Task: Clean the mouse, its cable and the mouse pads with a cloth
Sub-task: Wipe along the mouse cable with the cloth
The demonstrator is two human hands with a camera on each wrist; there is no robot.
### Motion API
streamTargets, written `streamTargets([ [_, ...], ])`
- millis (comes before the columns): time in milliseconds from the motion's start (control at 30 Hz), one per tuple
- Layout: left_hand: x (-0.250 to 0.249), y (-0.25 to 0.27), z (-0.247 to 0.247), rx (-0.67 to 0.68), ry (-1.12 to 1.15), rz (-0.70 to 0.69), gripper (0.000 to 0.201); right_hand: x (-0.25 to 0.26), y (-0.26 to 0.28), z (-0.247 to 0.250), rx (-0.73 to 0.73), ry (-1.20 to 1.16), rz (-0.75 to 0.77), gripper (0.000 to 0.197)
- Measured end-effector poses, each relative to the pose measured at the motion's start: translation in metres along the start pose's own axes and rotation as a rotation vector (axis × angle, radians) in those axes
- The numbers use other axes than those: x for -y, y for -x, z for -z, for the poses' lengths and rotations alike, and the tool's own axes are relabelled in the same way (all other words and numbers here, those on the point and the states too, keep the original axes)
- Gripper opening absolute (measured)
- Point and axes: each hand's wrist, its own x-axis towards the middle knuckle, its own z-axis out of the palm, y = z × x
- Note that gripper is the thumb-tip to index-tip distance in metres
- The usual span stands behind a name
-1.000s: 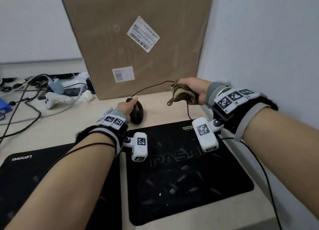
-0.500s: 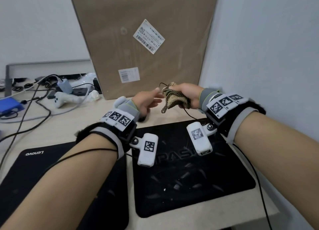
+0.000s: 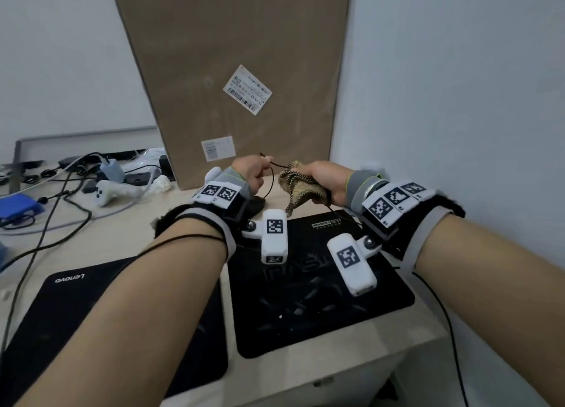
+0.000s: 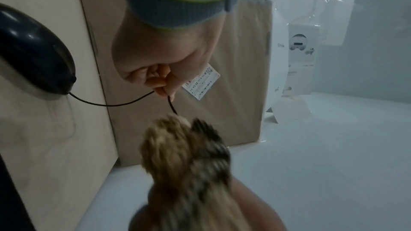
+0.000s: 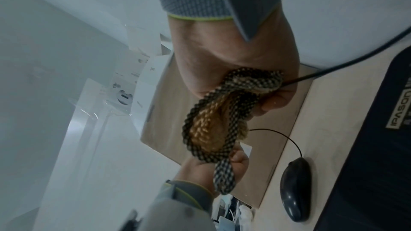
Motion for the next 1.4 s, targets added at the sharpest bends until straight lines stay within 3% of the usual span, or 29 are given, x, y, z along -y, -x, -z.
streamTargets([
  [133,-0.007,-0.005,0.01,-0.021,-0.005,-0.014,0.024,-0.003,0.023,0.026,-0.055,-0.057,0.037,0.024],
  [233,-0.008,-0.016,0.024,-0.049,-0.035,-0.039,0.044,-0.003,0.037,0.048,-0.105,-0.078,0.052,0.023],
  [300,-0.009,-0.019,0.029,-0.07,-0.018,-0.051,0.047,-0.004,0.046,0.059,-0.137,-0.101,0.058,0.022],
  [367,-0.012,-0.018,0.03,-0.121,0.039,-0.077,0.044,-0.004,0.051,0.066,-0.155,-0.129,0.07,0.023],
  [433,-0.013,-0.012,0.029,-0.175,0.183,-0.033,0.028,-0.004,0.057,0.066,-0.162,-0.146,0.086,0.023],
  [467,-0.013,-0.008,0.028,-0.149,0.226,-0.011,0.012,-0.004,0.057,0.064,-0.165,-0.148,0.088,0.022],
  [500,-0.012,-0.004,0.025,-0.097,0.257,0.002,0.01,-0.003,0.056,0.062,-0.17,-0.148,0.087,0.021],
  [567,-0.01,0.01,0.017,0.025,0.246,0.035,0.032,-0.002,0.056,0.057,-0.182,-0.158,0.082,0.02],
  [633,-0.009,0.034,0.004,0.174,0.125,0.046,0.042,0.0,0.059,0.05,-0.183,-0.176,0.087,0.02],
  [700,-0.008,0.063,-0.013,0.341,0.004,0.034,0.042,0.002,0.062,0.042,-0.167,-0.161,0.091,0.02],
  [767,-0.007,0.082,-0.029,0.414,-0.091,0.011,0.036,0.003,0.064,0.033,-0.152,-0.127,0.092,0.021],
  [1000,-0.021,0.114,-0.043,0.16,-0.068,-0.099,0.03,0.01,0.088,0.016,-0.138,-0.12,0.095,0.019],
  [1233,-0.037,0.127,-0.027,0.083,-0.154,-0.162,0.026,0.018,0.124,0.046,-0.145,-0.185,0.135,0.027],
  [1400,-0.038,0.107,-0.005,-0.001,-0.121,-0.164,0.045,0.021,0.157,0.076,-0.182,-0.16,0.224,0.029],
])
